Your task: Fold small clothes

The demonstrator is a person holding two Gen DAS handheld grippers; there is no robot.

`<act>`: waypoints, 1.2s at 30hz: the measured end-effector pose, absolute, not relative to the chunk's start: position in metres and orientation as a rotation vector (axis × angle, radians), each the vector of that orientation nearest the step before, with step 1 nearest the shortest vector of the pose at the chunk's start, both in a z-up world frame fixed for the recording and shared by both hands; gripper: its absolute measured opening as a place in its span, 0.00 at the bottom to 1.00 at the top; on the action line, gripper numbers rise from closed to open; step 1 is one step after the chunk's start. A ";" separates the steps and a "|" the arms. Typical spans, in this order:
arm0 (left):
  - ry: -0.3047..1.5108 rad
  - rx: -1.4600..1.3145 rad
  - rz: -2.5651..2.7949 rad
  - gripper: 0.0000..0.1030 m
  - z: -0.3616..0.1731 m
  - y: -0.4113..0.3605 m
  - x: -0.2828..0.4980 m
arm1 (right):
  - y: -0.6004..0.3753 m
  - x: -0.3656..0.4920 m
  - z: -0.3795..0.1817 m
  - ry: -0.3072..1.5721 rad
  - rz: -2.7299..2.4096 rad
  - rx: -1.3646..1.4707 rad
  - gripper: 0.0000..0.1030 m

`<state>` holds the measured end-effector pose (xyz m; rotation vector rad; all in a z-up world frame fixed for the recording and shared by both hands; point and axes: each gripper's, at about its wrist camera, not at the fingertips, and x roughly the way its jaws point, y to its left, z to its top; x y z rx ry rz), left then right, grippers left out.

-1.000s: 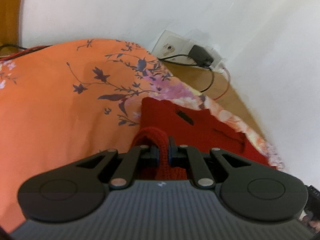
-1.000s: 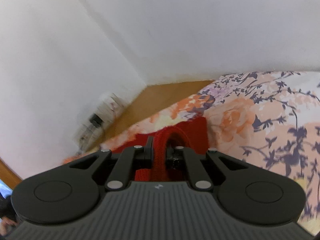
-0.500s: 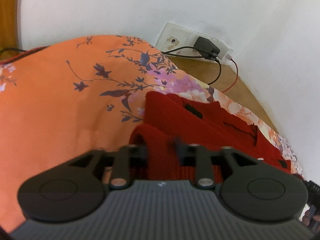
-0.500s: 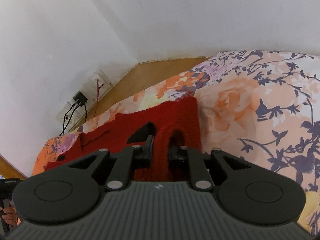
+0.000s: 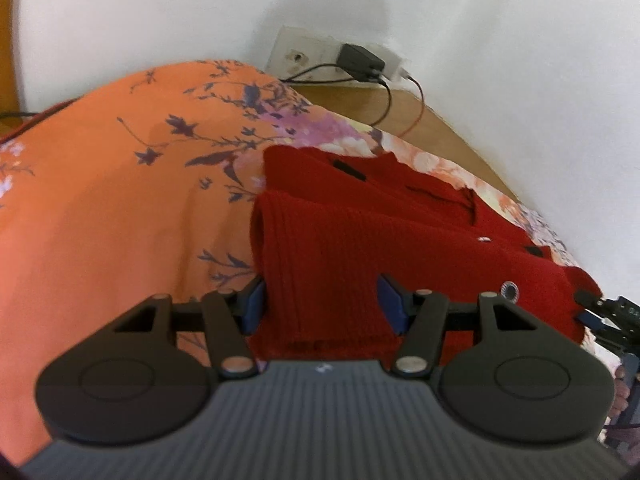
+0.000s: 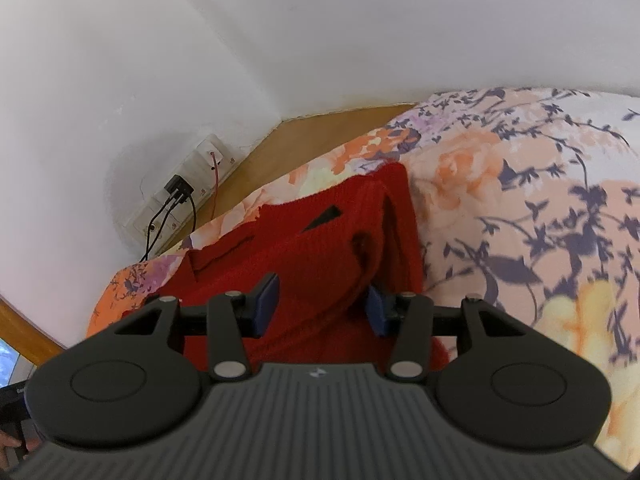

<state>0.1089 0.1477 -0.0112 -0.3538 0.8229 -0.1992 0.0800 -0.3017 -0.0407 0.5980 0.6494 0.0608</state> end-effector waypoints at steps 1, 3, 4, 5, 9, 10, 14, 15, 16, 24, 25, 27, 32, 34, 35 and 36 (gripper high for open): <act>0.825 -0.357 -0.208 0.57 -0.012 0.148 0.109 | -0.300 0.078 -0.041 0.644 0.052 0.597 0.52; 0.827 -0.358 -0.216 0.57 -0.013 0.149 0.110 | -0.297 0.076 -0.042 0.633 0.042 0.611 0.52; 0.827 -0.364 -0.217 0.56 -0.013 0.149 0.110 | -0.297 0.075 -0.042 0.630 0.034 0.624 0.53; 0.824 -0.371 -0.222 0.55 -0.013 0.149 0.110 | -0.298 0.076 -0.043 0.627 0.029 0.639 0.52; 0.815 -0.372 -0.226 0.40 -0.013 0.148 0.112 | -0.301 0.079 -0.047 0.615 0.026 0.709 0.53; 0.820 -0.399 -0.232 0.31 -0.014 0.150 0.112 | -0.303 0.081 -0.048 0.615 0.027 0.719 0.52; 0.846 -0.437 -0.225 0.18 -0.022 0.151 0.116 | -0.306 0.092 -0.050 0.619 0.030 0.727 0.49; 0.843 -0.439 -0.222 0.15 -0.022 0.151 0.117 | -0.306 0.094 -0.050 0.622 0.032 0.720 0.47; 0.839 -0.442 -0.221 0.13 -0.022 0.151 0.117 | -0.306 0.097 -0.051 0.627 0.036 0.714 0.37; 0.755 -0.428 -0.193 0.11 0.007 0.151 0.122 | -0.313 0.099 -0.035 0.519 0.091 0.785 0.06; 0.738 -0.420 -0.188 0.11 0.012 0.150 0.125 | -0.312 0.100 -0.029 0.508 0.100 0.780 0.06; 0.710 -0.405 -0.176 0.11 0.021 0.148 0.134 | -0.309 0.105 -0.019 0.492 0.117 0.755 0.06; 0.674 -0.381 -0.143 0.11 0.029 0.138 0.169 | -0.303 0.130 -0.006 0.487 0.108 0.699 0.06; 0.689 -0.372 -0.125 0.11 0.025 0.133 0.186 | -0.303 0.145 -0.009 0.504 0.083 0.695 0.06; 0.700 -0.369 -0.117 0.11 0.022 0.131 0.194 | -0.303 0.152 -0.011 0.512 0.073 0.696 0.06; 0.712 -0.363 -0.111 0.11 0.019 0.128 0.201 | -0.303 0.159 -0.014 0.522 0.062 0.696 0.06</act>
